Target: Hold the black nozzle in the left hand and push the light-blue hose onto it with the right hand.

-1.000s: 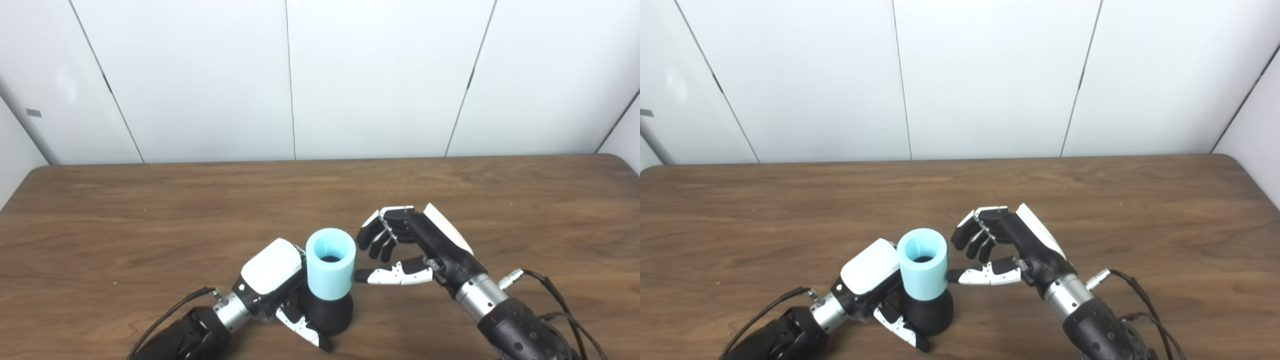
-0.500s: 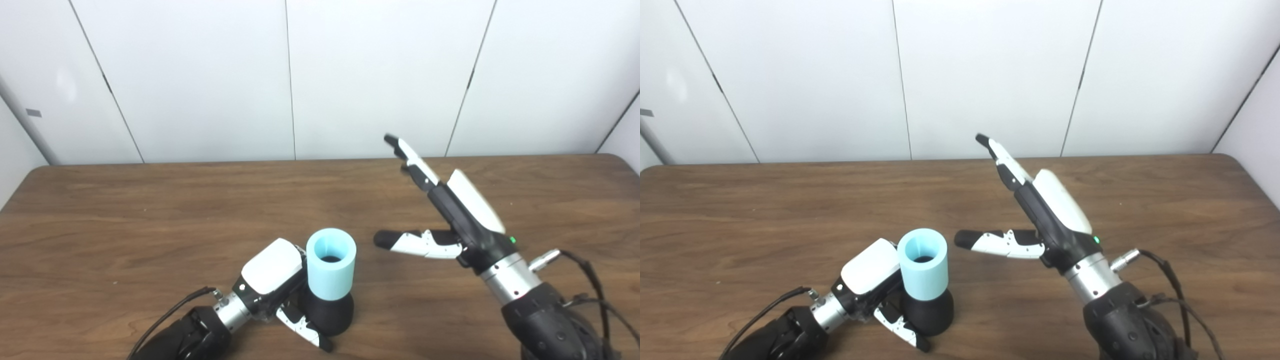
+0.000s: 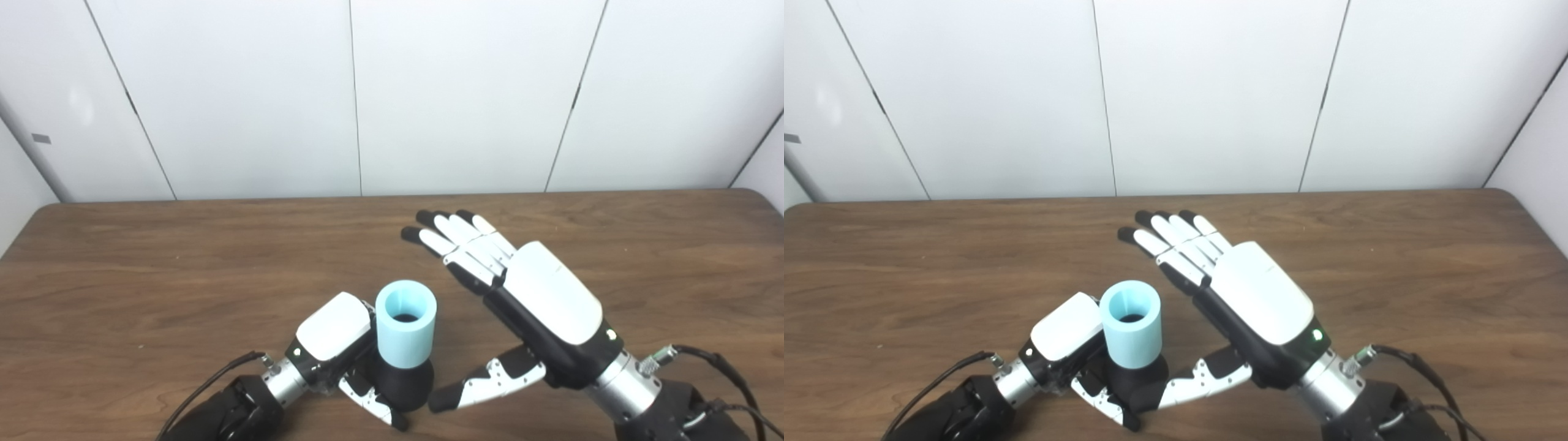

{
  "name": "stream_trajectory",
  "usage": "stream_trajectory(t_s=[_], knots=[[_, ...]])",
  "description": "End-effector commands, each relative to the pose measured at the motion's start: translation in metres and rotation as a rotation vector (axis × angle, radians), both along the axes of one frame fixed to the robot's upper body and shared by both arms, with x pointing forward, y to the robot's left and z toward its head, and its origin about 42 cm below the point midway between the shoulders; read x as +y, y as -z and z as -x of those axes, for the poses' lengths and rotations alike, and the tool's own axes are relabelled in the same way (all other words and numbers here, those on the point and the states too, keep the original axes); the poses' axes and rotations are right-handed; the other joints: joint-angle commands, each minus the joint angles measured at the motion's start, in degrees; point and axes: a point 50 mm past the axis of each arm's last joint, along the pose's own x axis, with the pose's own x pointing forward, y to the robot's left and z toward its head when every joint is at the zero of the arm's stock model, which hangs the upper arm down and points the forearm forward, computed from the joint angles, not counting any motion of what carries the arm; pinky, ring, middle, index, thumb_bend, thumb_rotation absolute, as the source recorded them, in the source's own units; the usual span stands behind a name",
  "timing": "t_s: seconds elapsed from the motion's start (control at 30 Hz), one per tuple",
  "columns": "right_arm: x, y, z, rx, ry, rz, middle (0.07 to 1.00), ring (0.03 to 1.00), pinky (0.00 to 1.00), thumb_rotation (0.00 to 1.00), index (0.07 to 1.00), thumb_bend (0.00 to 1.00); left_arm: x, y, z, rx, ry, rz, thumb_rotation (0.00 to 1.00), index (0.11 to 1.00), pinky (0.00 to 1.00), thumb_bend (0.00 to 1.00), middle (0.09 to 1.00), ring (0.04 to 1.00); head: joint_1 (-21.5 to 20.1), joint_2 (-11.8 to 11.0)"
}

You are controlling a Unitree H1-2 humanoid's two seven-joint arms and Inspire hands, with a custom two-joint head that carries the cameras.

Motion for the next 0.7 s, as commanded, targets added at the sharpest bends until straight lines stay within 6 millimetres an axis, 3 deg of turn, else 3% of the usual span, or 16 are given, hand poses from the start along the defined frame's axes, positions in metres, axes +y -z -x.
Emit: stream_trajectory(t_s=[0.0, 0.23, 0.57, 0.67], knots=[[0.002, -0.007, 0.008, -0.082, -0.04, 0.038, 0.982, 0.97, 0.99, 0.85, 0.957, 0.89, -0.015, 0.084, 0.071, 0.271, 0.025, -0.063, 0.0, 0.496, 0.3, 0.52, 0.471, 0.391, 0.0, 0.1], [0.005, 0.008, 0.011, -0.088, -0.036, 0.137, 0.992, 0.981, 1.0, 0.83, 0.975, 0.91, -0.015, 0.083, 0.07, 0.276, 0.027, -0.065, 0.0, 0.492, 0.32, 0.52, 0.479, 0.411, 0.2, 0.0], [0.007, 0.019, 0.007, -0.069, -0.017, 0.232, 1.0, 1.0, 1.0, 0.9, 1.0, 0.92, -0.015, 0.083, 0.071, 0.28, 0.029, -0.07, 0.0, 0.485, 0.34, 0.52, 0.487, 0.422, 0.2, 0.0], [0.007, 0.024, 0.006, -0.049, -0.017, 0.248, 1.0, 1.0, 1.0, 0.86, 0.99, 0.93, -0.015, 0.083, 0.071, 0.282, 0.028, -0.07, 0.0, 0.489, 0.33, 0.52, 0.482, 0.414, 0.2, 0.0]])
